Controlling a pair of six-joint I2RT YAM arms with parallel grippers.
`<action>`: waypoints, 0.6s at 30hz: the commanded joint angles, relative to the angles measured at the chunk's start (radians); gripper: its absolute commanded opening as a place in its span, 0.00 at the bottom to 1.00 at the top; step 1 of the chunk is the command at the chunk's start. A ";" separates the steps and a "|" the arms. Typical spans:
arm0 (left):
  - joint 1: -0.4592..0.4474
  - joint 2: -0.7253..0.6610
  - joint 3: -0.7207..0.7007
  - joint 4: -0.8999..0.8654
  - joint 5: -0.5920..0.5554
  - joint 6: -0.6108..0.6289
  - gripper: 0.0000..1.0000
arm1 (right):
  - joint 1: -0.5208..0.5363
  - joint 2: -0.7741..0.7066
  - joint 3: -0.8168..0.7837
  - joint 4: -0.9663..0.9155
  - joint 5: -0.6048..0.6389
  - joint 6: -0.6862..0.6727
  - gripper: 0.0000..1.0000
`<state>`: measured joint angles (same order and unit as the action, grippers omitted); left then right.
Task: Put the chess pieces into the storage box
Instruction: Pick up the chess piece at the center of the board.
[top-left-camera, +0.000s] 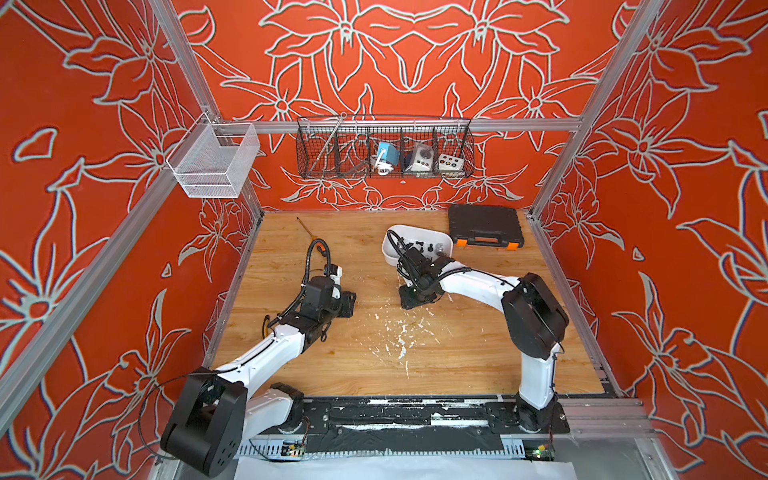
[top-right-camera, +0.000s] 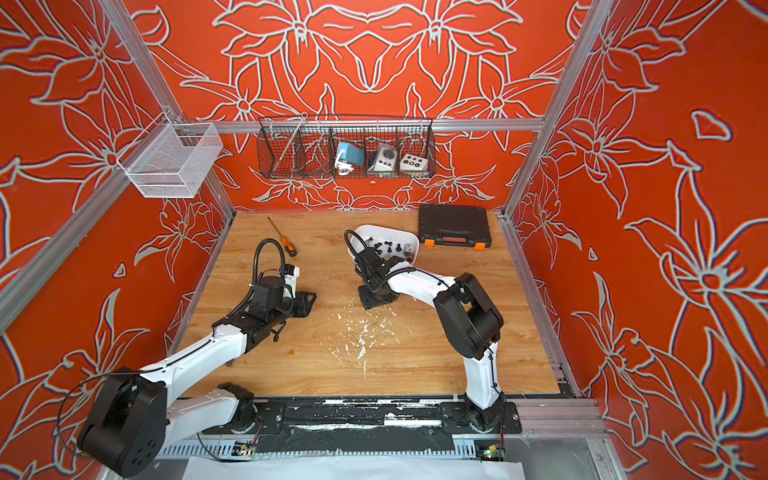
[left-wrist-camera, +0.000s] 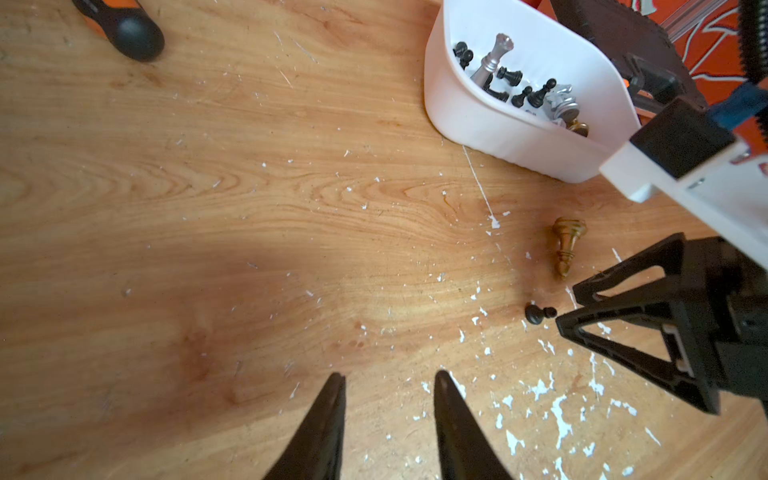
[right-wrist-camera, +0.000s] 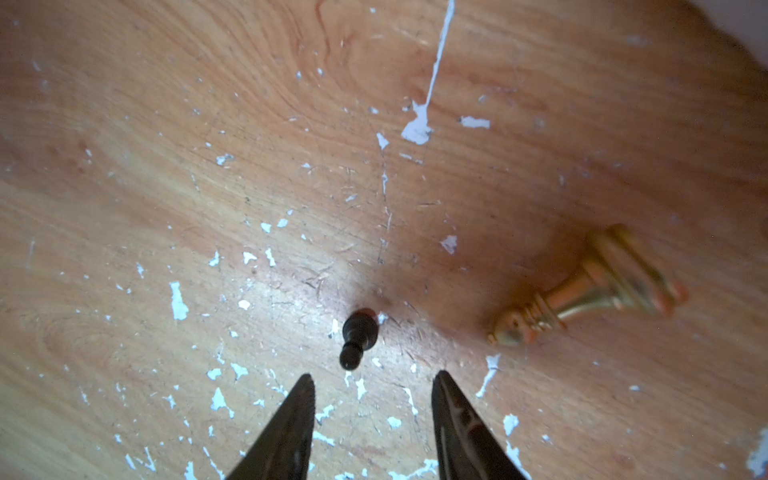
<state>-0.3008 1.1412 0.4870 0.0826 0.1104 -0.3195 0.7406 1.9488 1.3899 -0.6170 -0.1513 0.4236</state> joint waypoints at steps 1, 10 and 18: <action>0.006 -0.017 -0.010 -0.009 0.021 -0.018 0.36 | 0.010 0.019 0.036 -0.013 0.001 0.004 0.45; 0.006 -0.014 -0.019 -0.001 0.044 -0.025 0.36 | 0.017 0.045 0.047 -0.013 0.001 0.007 0.36; 0.006 -0.009 -0.030 0.003 0.054 -0.028 0.37 | 0.024 0.069 0.079 -0.022 0.002 0.007 0.27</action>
<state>-0.3000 1.1397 0.4679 0.0834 0.1528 -0.3405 0.7551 1.9999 1.4391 -0.6216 -0.1555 0.4286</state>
